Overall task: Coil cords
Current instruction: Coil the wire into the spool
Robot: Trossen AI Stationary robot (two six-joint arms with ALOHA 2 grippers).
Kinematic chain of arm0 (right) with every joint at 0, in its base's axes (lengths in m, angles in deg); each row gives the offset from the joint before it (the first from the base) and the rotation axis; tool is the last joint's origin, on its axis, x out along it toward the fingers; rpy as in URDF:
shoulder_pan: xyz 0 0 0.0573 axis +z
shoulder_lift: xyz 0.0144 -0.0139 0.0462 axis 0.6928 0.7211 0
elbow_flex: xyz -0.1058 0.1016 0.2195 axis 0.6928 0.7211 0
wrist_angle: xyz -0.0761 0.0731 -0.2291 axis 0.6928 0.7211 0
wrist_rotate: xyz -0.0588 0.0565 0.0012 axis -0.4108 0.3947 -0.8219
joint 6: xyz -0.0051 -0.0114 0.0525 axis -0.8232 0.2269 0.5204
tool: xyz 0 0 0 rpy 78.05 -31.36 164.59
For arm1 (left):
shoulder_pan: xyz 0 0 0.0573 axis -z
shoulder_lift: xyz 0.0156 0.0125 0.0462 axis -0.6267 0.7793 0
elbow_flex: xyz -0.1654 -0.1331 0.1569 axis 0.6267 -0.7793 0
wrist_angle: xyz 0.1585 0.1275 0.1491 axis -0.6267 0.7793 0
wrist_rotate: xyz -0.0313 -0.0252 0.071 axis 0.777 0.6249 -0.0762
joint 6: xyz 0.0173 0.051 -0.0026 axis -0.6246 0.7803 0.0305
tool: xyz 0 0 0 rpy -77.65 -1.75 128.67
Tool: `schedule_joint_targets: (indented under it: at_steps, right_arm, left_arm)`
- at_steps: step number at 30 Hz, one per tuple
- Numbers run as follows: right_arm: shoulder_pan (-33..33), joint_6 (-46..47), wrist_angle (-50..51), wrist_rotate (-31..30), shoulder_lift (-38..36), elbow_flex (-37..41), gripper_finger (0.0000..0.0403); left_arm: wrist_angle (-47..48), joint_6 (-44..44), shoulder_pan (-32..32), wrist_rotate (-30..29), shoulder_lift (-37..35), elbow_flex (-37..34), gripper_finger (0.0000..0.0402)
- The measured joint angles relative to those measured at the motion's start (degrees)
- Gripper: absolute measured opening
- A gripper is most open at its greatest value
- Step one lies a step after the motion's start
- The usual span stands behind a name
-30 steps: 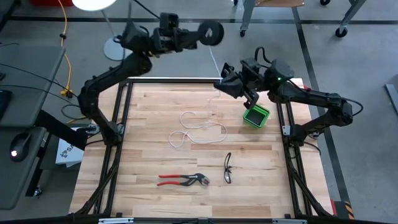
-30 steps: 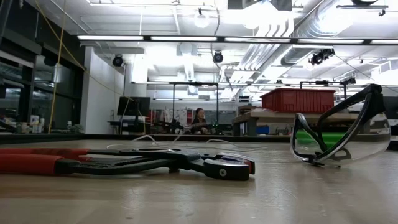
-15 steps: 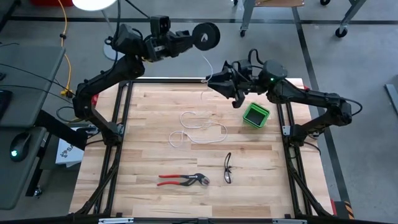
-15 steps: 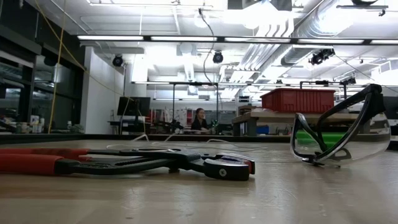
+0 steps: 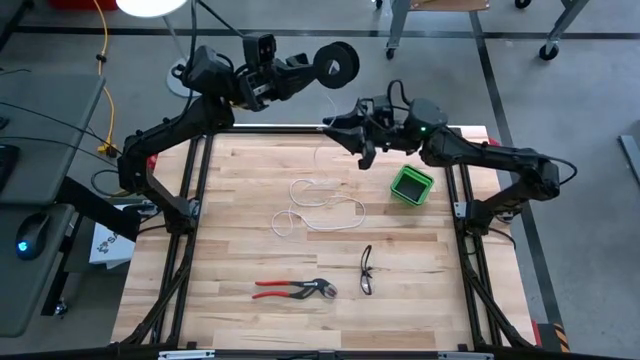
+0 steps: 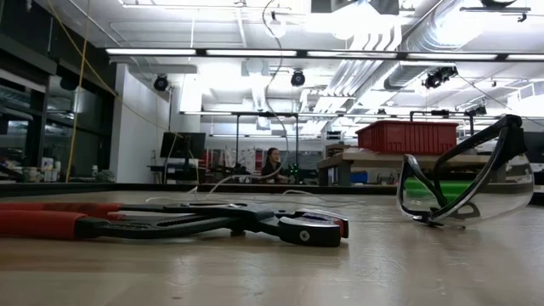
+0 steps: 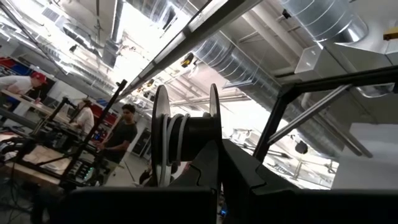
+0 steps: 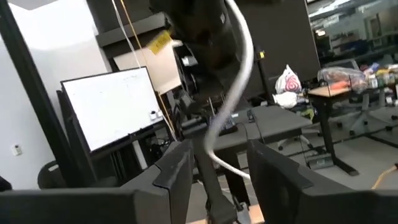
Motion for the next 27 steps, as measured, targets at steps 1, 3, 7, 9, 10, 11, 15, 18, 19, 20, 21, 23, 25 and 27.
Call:
schedule_joint_targets:
  at_steps: [1, 3, 7, 9, 10, 11, 15, 18, 19, 20, 21, 23, 25, 27]
  right_arm:
    - [0.3, 0.0, -0.1, -0.3, 0.4, 0.0, 0.014]
    - [0.6, 0.0, -0.5, -0.6, 0.6, 0.0, 0.0136]
    - [1.6, -0.2, -0.7, -0.5, 0.6, 0.0, 0.0127]
    - [2.1, -0.3, -0.7, -0.6, 0.6, 0.0, 0.0114]
    - [2.2, -0.3, -1.0, -0.6, 0.6, 0.0, 0.0105]
    - [2.4, -0.4, -1.2, -0.6, 0.6, 0.0, 0.0093]
    - [2.8, -0.4, -1.5, -1.9, 0.6, 0.0, 0.0027]
    - [3.1, -1.3, -2.7, -2.9, 0.6, 0.0, 0.0008]
    - [3.1, -1.5, -3.0, -2.9, 0.6, 0.0, 0.0014]
    - [3.1, -1.5, -3.2, -3.2, 0.6, 0.0, 0.0024]
    - [3.1, -1.4, -3.3, -3.5, 0.6, 0.0, 0.0035]
    - [3.1, -1.4, -3.3, -3.8, 0.6, 0.0, 0.006]
    - [3.1, -1.7, -3.3, -4.6, 0.6, 0.0, 0.0079]
    - [3.1, -1.7, -3.3, -5.4, 0.6, 0.0, 0.0088]
  left_arm:
    - [-0.2, 0.0, 0.0, -0.3, 0.0, 0.0, 0.0]
    - [-0.3, 0.0, 0.3, -0.4, 0.0, 0.0, 0.0]
    - [-0.9, 0.3, 0.4, -0.5, 0.0, 0.0, 0.0]
    - [-1.1, 0.3, 0.4, -0.5, 0.0, 0.0, 0.0]
    - [-1.1, 0.3, 0.4, -0.6, 0.0, 0.0, 0.0]
    - [-1.1, 0.4, 0.4, -0.7, 0.0, 0.0, 0.0]
    - [-0.9, 0.4, 0.4, -0.9, 0.0, 0.0, 0.0]
    - [-1.0, 0.4, 0.4, -0.9, 0.0, 0.0, 0.0]
    - [-1.0, 0.4, 0.4, -0.9, 0.0, 0.0, 0.0]
    - [-1.0, 0.4, 0.4, -0.9, 0.0, 0.0, 0.0]
    - [-0.9, 0.4, 0.4, -0.9, 0.0, 0.0, 0.0]
    - [-0.9, 0.4, 0.7, -1.0, 0.0, 0.0, 0.0]
    - [-0.9, 0.4, 0.7, -1.1, 0.0, 0.0, 0.0]
    - [-0.9, 0.4, 0.7, -1.1, 0.0, 0.0, 0.0]
